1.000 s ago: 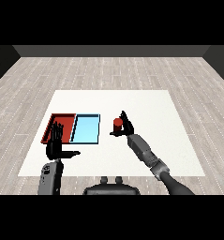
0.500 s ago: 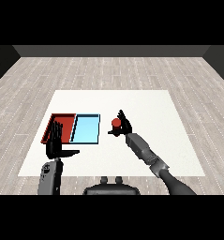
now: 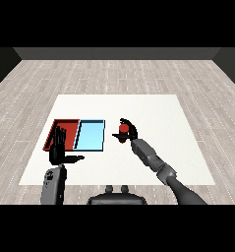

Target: Pick the red can and put it in the red box

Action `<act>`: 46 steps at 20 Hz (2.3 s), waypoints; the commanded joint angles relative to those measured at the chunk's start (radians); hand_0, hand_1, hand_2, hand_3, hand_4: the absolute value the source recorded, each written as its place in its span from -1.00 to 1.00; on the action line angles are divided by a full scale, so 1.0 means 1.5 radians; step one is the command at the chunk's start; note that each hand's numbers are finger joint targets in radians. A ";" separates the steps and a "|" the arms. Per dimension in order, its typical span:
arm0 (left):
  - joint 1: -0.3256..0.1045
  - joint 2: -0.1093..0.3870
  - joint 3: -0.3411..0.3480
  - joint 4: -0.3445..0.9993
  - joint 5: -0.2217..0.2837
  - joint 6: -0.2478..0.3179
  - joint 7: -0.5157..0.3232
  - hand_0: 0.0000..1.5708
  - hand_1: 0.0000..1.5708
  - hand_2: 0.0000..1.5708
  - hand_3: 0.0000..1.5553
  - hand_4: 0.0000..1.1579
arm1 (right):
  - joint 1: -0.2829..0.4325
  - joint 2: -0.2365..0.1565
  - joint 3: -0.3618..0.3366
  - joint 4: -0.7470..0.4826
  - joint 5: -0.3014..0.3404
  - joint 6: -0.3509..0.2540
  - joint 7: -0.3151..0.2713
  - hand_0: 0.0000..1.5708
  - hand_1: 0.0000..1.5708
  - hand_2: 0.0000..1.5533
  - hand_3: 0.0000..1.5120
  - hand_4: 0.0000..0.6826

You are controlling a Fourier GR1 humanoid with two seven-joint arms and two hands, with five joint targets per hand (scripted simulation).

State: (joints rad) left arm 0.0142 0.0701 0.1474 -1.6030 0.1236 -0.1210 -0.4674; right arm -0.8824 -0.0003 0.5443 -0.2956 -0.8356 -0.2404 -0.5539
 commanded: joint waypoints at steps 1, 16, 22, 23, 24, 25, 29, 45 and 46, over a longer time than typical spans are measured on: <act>0.026 -0.008 -0.015 -0.036 0.006 -0.006 0.017 -1.00 -1.00 -1.00 -1.00 -1.00 | -0.039 0.000 0.031 0.039 0.009 -0.084 0.060 0.89 0.89 0.89 0.87 0.57; 0.010 0.015 0.008 -0.023 0.012 -0.012 0.014 -1.00 -1.00 -1.00 -1.00 -1.00 | -0.017 0.000 0.072 0.052 0.014 -0.125 0.026 0.89 0.89 0.86 0.83 0.57; 0.033 0.007 -0.007 -0.037 0.018 -0.025 0.016 -1.00 -1.00 -1.00 -1.00 -1.00 | -0.060 0.000 0.066 0.005 0.021 -0.161 0.035 0.93 0.93 0.87 0.84 0.72; 0.053 -0.009 -0.039 -0.071 -0.004 -0.014 0.034 -1.00 -1.00 -1.00 -1.00 -1.00 | -0.105 -0.001 0.038 0.036 0.030 -0.131 0.047 0.96 0.96 0.87 0.83 0.71; 0.010 0.018 -0.004 -0.029 0.009 -0.022 0.031 -1.00 -1.00 -1.00 -1.00 -1.00 | -0.066 -0.010 0.041 0.000 0.050 -0.128 0.035 0.97 0.97 0.88 0.84 0.69; 0.026 -0.033 -0.060 -0.042 -0.046 0.021 0.016 -1.00 -1.00 -1.00 -1.00 -1.00 | -0.046 -0.033 0.045 -0.028 0.054 -0.121 0.020 0.96 0.96 0.88 0.84 0.70; 0.042 -0.038 -0.092 -0.107 -0.068 0.034 0.057 -1.00 -1.00 -1.00 -1.00 -1.00 | -0.044 -0.053 0.046 -0.088 0.093 -0.136 0.065 0.92 0.92 0.87 0.82 0.59; 0.046 -0.047 -0.245 -0.171 -0.068 0.054 0.201 -1.00 -1.00 -1.00 -1.00 -1.00 | 0.167 -0.268 0.082 -0.671 0.221 -0.311 0.231 0.91 0.91 0.88 0.86 0.70; -0.009 -0.047 -0.254 -0.153 -0.086 0.093 0.234 -1.00 -1.00 -1.00 -1.00 -1.00 | 0.175 -0.273 0.093 -0.705 0.231 -0.327 0.248 0.91 0.91 0.88 0.86 0.70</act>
State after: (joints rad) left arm 0.0420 0.0016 -0.1720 -1.8109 0.0255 -0.0511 -0.1814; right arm -0.6772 -0.3763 0.6636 -1.1805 -0.5495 -0.6596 -0.2606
